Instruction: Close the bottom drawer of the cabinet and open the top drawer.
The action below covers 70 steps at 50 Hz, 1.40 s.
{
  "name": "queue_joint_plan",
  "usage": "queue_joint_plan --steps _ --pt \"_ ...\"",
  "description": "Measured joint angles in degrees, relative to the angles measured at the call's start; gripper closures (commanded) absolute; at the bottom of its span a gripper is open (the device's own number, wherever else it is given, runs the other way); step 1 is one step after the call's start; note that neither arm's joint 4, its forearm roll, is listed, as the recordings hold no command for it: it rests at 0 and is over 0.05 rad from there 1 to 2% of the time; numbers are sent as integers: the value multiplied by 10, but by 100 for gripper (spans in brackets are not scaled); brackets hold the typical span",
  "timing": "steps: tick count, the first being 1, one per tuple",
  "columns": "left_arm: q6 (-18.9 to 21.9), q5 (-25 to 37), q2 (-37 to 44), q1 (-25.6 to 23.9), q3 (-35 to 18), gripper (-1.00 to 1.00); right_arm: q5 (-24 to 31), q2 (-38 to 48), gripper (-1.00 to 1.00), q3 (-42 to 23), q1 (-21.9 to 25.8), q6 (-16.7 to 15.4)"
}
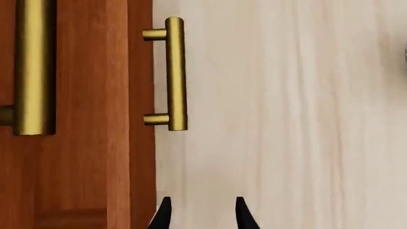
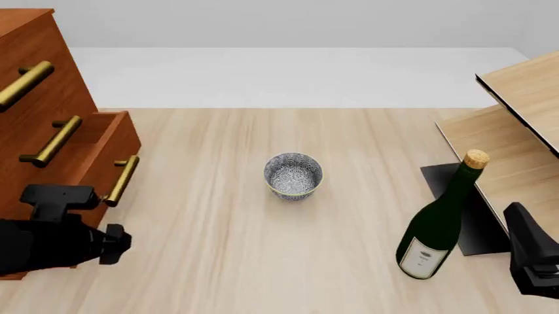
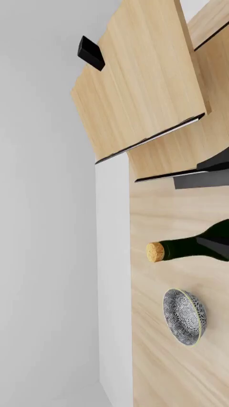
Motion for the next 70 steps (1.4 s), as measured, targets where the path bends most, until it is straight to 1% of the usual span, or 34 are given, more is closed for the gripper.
queue_joint_plan --steps 17,35,50,70 --pt "73 -15 -37 76 34 -100 2 -3 -100 0 0 0" --pt "152 -57 -60 158 67 -100 2 -2 -100 0 -1 0" --pt "190 -87 -68 206 86 -100 1 -2 -100 0 -1 0" --pt "219 -92 -89 231 89 -100 -3 3 -100 -1 -2 2"
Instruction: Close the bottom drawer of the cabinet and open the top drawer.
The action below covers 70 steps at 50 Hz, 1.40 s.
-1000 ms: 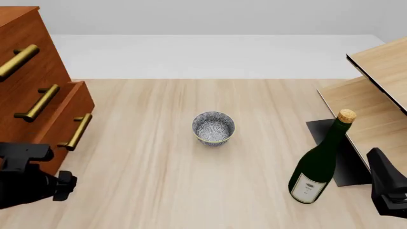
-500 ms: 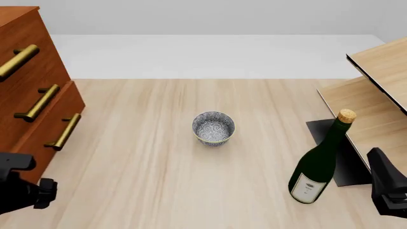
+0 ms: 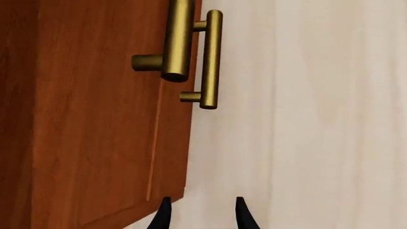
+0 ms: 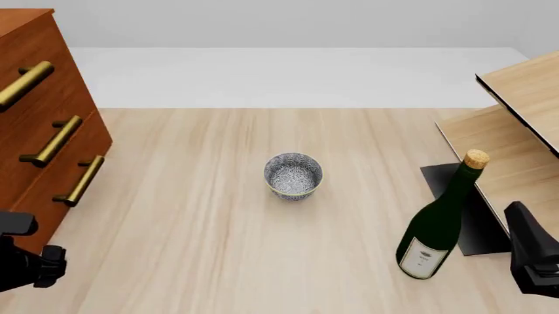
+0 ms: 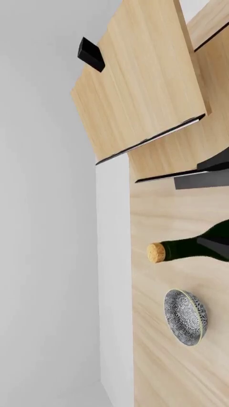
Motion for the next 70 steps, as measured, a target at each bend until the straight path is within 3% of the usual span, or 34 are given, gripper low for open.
queue_joint_plan --steps 22,48,70 --pt "-3 1 -1 -19 -7 -100 -5 5 -100 0 -2 1" --pt "-60 1 38 -104 -25 -100 -1 2 -100 0 -3 3" --pt "-84 36 30 -197 -87 -100 -2 3 -100 -1 -4 4"
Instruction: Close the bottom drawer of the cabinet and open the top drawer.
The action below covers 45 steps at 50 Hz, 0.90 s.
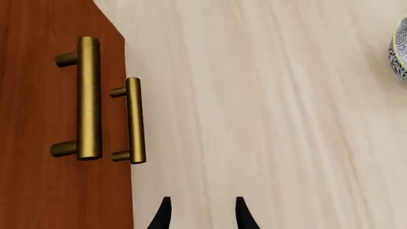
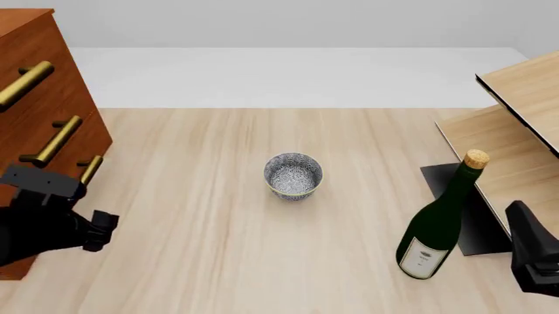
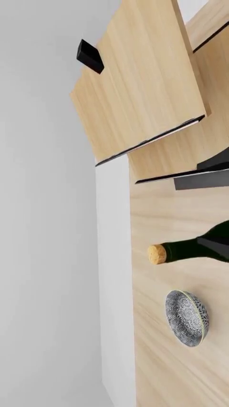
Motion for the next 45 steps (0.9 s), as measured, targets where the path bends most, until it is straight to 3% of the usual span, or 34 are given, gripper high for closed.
queue_joint_plan --steps 15,28,45 --pt "7 18 -1 -71 -61 -100 -6 6 -100 0 -1 1" --pt "59 22 -8 -127 -100 -100 -8 8 -100 0 -1 2" --pt "203 -8 -31 -158 -98 -100 -12 12 -100 0 -4 3"
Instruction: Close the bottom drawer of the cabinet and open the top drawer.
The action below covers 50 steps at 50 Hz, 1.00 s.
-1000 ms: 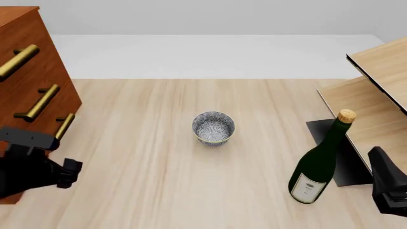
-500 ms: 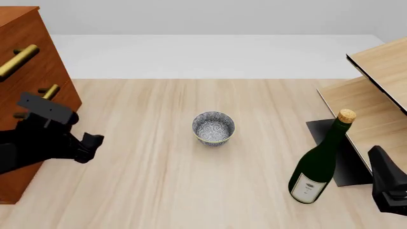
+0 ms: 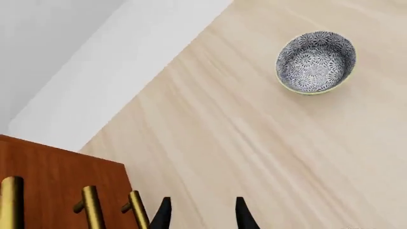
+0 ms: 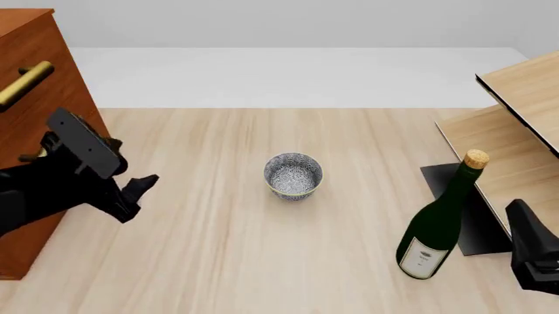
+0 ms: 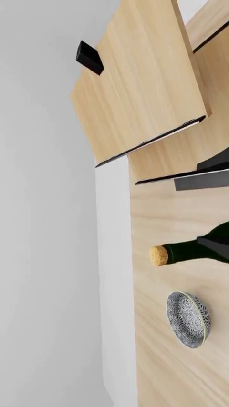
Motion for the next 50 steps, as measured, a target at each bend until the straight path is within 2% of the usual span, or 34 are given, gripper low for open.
queue_joint_plan --steps 16,22,26,39,50 --pt "117 -14 0 -40 -14 -100 -1 1 -100 0 -1 0" --pt "196 -19 -14 -28 5 -100 -1 1 -100 1 0 0" --pt "229 -19 -17 -23 8 -100 -1 0 -100 1 0 0" --pt "318 -17 -43 6 25 -100 -4 3 -100 1 0 1" --pt "371 -8 -61 25 23 -100 -3 3 -100 1 0 1"
